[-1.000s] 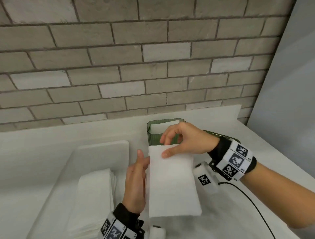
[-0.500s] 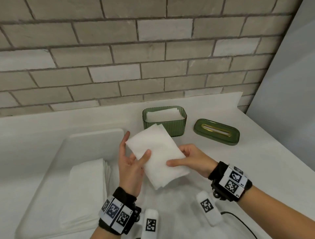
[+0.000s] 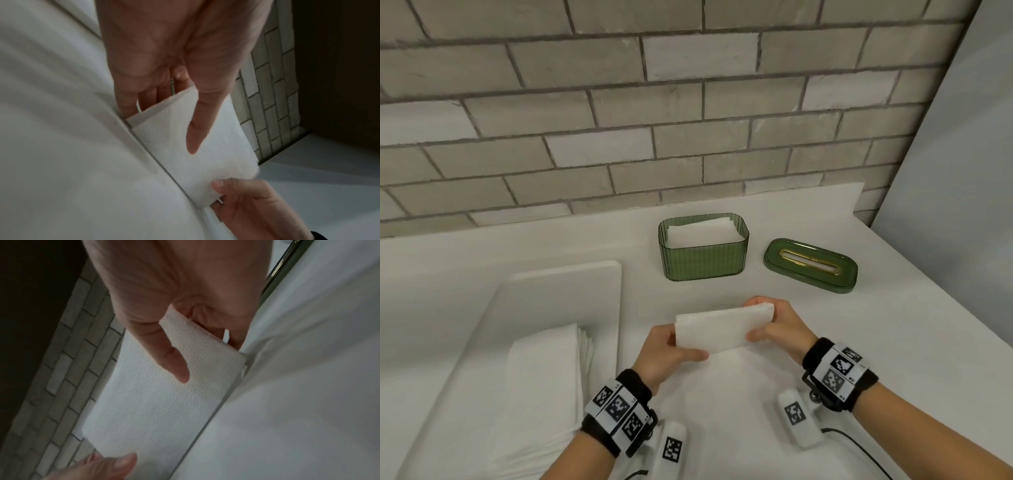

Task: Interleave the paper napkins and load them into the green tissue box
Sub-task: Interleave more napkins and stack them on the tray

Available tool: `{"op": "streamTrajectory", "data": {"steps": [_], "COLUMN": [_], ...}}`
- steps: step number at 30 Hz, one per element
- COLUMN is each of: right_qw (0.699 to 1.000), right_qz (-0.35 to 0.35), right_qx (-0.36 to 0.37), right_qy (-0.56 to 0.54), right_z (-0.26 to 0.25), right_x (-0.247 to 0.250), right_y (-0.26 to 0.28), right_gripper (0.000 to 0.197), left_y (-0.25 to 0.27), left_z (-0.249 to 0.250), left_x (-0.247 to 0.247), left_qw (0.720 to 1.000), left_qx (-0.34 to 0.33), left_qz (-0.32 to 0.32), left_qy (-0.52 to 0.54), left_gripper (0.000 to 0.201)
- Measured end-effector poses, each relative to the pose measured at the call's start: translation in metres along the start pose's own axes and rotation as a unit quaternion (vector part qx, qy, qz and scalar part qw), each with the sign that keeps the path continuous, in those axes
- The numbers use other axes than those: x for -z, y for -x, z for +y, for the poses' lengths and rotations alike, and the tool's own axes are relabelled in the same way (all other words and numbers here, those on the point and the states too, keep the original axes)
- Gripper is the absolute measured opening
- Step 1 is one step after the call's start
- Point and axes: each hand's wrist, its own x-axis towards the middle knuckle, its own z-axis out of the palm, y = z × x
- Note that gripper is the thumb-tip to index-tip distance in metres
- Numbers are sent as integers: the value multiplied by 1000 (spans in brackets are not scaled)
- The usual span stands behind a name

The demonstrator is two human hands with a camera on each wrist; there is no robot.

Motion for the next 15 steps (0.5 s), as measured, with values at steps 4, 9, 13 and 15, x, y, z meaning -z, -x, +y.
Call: {"op": "streamTrajectory", "data": {"steps": [4,9,13,15], "right_qw": [1000,999,998,999], "right_qz": [-15,15,19,5], "right_qx": [-16,-6,14,-20], "right_qy": [4,-29,-58,-27], "right_z": [3,-1,-7,2], "right_x": [5,-7,-1,3], "right_y": [-5,-12,-12,-12], "right_gripper": [35,39,42,47], "left_y": [-8,-13,-9,-10], "left_z": [1,10,15,5], "left_x": [-5,-30,-33,-29], "left_qw": [1000,995,990,993], "left_qx": [13,-33,-66,-32], "left_qz": [8,92,113,107], "left_qy": [1,30,47,30], "left_gripper": [35,53,34,39]}}
